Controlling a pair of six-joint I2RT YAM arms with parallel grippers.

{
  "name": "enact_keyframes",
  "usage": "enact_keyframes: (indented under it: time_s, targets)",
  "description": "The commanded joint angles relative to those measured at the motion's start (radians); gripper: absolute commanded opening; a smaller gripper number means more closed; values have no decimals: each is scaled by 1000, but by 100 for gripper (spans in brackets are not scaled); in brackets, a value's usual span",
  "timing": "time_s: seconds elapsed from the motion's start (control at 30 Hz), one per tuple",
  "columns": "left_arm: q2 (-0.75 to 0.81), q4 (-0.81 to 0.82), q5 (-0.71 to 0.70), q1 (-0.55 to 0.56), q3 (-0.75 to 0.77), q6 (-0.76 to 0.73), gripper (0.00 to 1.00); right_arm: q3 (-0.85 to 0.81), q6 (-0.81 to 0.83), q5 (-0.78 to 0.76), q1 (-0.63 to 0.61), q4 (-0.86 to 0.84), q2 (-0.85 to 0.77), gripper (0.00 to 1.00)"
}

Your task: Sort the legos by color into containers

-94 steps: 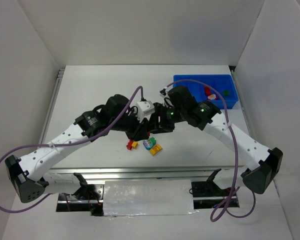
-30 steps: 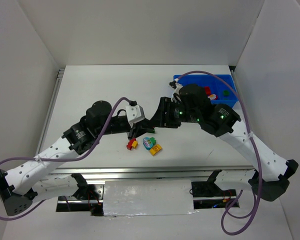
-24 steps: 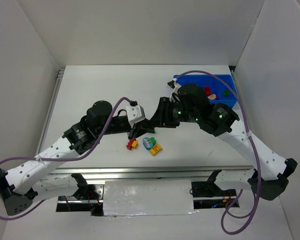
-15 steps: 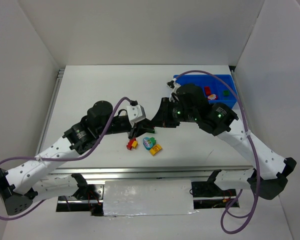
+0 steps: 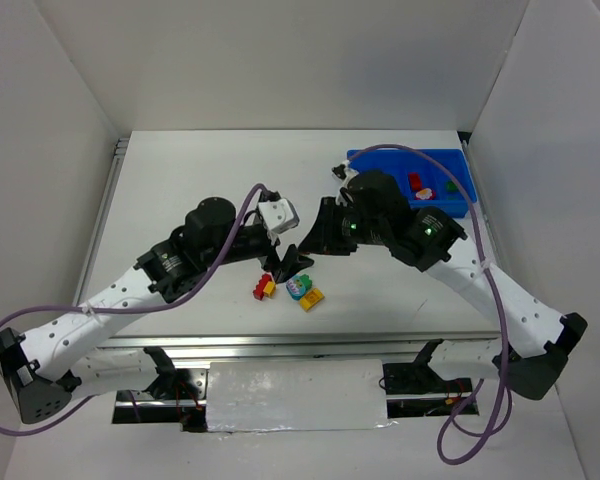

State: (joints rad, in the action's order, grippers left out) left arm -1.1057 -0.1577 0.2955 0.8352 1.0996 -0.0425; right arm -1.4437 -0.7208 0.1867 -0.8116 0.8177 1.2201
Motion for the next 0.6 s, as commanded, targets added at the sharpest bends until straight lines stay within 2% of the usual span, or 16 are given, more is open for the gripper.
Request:
enact_keyframes:
  time_s: [0.0,0.03,0.13,0.2,0.23,0.27,0.3,0.4,0.47,0.57]
  targets:
    - [49,3,-97,4,34,20,100,74,21,-76,92,-61,4,0]
    - [52,-8,-172,4,32,33,99,91,18,-90,126,-78,9,0]
    - [70,-55,-263,5,31,76,100,137,26,-115,293,-129,35,0]
    - [81,-78,-306,4,20,88,99,115,50,-157,369,-140,83,0]
    - [84,-98,-356,4,16,102,99,99,63,-171,447,-152,107,0]
    - [84,-111,-451,4,11,119,99,50,81,-185,481,-152,137,0]
    - [89,-126,-499,4,0,156,99,22,90,-266,509,-147,209,0]
    - [104,-192,-626,-1,-7,239,100,-113,103,-383,644,-123,384,0]
    - [118,-245,-613,-7,-7,248,100,-237,87,-406,748,-89,474,0]
    - [162,-333,-657,-13,-4,341,100,-446,66,-411,851,23,695,0]
